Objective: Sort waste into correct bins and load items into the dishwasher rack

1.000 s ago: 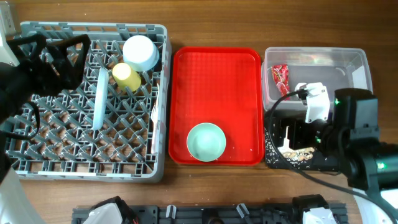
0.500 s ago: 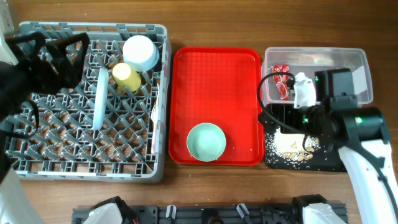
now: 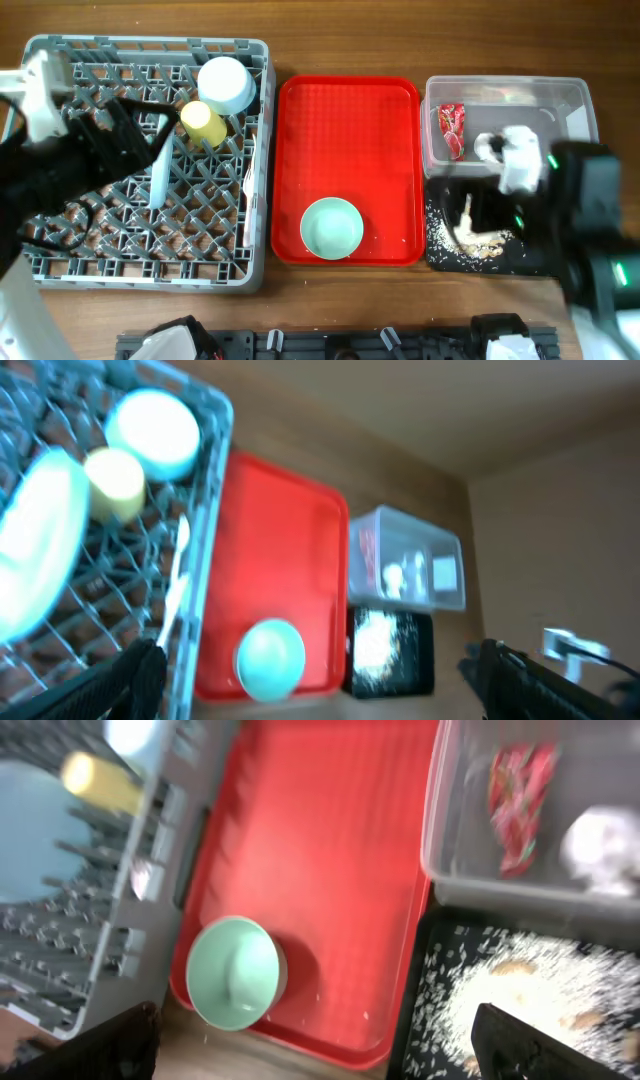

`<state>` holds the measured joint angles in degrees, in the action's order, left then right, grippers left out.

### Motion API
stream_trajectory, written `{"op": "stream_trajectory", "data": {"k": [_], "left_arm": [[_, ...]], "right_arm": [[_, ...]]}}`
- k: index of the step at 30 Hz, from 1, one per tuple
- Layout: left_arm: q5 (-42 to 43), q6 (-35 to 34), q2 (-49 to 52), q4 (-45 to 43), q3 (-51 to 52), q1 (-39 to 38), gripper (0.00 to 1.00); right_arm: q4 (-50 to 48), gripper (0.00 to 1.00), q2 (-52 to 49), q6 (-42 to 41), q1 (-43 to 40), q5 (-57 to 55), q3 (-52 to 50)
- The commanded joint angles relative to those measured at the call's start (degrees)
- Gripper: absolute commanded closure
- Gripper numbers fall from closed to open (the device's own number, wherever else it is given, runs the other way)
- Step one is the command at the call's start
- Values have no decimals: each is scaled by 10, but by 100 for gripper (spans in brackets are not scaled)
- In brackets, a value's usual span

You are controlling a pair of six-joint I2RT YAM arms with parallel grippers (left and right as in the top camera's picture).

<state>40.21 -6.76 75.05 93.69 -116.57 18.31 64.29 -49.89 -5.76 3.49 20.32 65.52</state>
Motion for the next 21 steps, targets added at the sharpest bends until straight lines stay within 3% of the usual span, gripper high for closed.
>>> {"op": "stream_trajectory", "data": {"k": [1, 3, 5, 8, 13, 21], "left_arm": [[-4, 6, 9, 8, 26, -38, 0], [-28, 6, 9, 3, 46, -65, 9], [-44, 5, 9, -5, 72, -96, 31], [-54, 5, 9, -19, 114, -141, 43], [-89, -14, 9, -89, 221, -243, 54], [-223, -155, 13, -287, 404, -446, 64]], "right_arm": [[2, 0, 117, -2, -2, -43, 33], [-1, 0, 181, -2, -2, -83, 43], [-4, 0, 250, -3, -2, -136, 44], [-3, 0, 310, -3, -2, -161, 44], [6, 0, 360, -4, -2, -161, 43], [28, 0, 362, -54, -2, -143, 41]]}}
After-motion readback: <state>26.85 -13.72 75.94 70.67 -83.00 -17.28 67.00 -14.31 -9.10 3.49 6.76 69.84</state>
